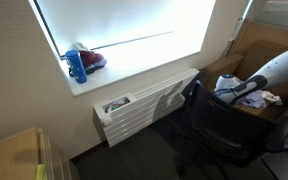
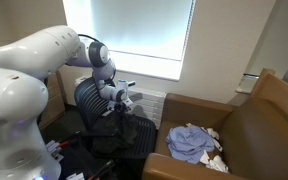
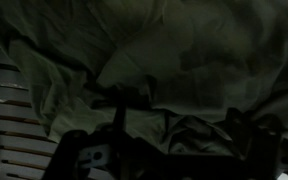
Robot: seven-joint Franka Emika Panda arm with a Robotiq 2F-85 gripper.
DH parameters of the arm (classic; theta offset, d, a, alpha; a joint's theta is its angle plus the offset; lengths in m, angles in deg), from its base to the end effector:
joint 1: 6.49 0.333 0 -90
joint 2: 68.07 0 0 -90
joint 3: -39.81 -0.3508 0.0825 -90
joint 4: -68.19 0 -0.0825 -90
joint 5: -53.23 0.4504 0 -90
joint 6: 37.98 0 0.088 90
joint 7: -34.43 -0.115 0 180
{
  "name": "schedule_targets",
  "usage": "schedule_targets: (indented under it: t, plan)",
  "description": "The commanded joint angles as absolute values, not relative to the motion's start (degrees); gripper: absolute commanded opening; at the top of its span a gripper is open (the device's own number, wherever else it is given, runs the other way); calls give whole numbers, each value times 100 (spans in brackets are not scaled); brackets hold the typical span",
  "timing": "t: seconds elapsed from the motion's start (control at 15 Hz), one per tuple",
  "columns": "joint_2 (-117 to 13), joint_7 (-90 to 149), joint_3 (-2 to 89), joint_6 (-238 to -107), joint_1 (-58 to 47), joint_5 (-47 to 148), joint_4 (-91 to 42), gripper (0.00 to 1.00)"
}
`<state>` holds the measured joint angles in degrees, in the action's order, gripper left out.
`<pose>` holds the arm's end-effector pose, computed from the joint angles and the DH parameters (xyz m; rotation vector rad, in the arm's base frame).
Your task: Move the clothing from the black chair to the brown chair
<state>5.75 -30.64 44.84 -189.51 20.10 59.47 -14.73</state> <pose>0.6438 0.2550 -0.1496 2.8148 -1.1866 -0.0526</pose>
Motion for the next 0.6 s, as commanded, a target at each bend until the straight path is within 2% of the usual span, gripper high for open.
schedule_targets:
  t: [0.0, 0.13, 0.53]
  plan:
    - [619, -3101, 4448, -18942, 1982, 5886, -1433, 100]
    - [603, -3101, 4445, -18943, 1982, 5887, -1436, 100]
    - [1823, -3884, 4970, -19380, 1893, 5917, -216, 100]
